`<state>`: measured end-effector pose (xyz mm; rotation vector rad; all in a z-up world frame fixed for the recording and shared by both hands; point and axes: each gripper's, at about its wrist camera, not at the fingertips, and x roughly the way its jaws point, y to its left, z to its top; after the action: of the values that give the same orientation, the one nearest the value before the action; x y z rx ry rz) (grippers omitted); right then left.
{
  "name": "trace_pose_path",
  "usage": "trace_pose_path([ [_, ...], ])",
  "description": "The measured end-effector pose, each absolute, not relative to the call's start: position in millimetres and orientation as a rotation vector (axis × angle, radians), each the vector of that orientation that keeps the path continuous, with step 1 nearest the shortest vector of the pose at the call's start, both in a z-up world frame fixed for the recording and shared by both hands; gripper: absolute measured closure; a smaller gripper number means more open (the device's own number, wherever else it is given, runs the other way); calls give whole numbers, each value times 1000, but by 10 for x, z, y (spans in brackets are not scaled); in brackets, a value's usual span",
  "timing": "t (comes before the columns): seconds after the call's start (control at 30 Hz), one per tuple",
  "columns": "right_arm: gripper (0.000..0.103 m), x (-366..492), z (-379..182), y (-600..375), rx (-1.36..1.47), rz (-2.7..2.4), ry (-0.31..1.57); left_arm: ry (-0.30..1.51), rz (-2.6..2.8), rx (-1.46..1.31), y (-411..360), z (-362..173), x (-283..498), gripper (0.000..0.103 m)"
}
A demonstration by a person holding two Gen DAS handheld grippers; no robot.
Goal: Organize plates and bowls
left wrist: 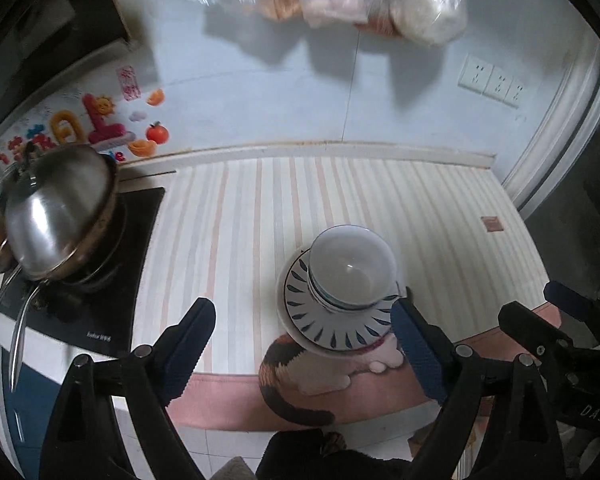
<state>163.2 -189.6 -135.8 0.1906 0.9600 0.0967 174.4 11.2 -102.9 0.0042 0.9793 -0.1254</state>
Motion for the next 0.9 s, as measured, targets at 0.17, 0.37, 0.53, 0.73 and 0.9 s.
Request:
trace_pose_path([
  [0.17, 6, 1152, -1067, -1861, 157, 103, 903, 922, -75, -13, 98, -756, 1244, 13],
  [0.37, 5, 531, -715, -1825, 116, 133, 834, 879, -21, -21, 135, -500, 656, 13],
  [0.53, 5, 66, -495, -1800, 101, 130, 785, 849, -2, -21, 188, -357, 301, 13],
  [0.73, 4, -239, -375, -1730, 99, 116, 765, 809, -14, -1, 235, -236, 49, 13],
  [0.9, 4, -410, -277, -1647, 96, 90, 746, 788, -26, 7, 291, -167, -83, 13],
])
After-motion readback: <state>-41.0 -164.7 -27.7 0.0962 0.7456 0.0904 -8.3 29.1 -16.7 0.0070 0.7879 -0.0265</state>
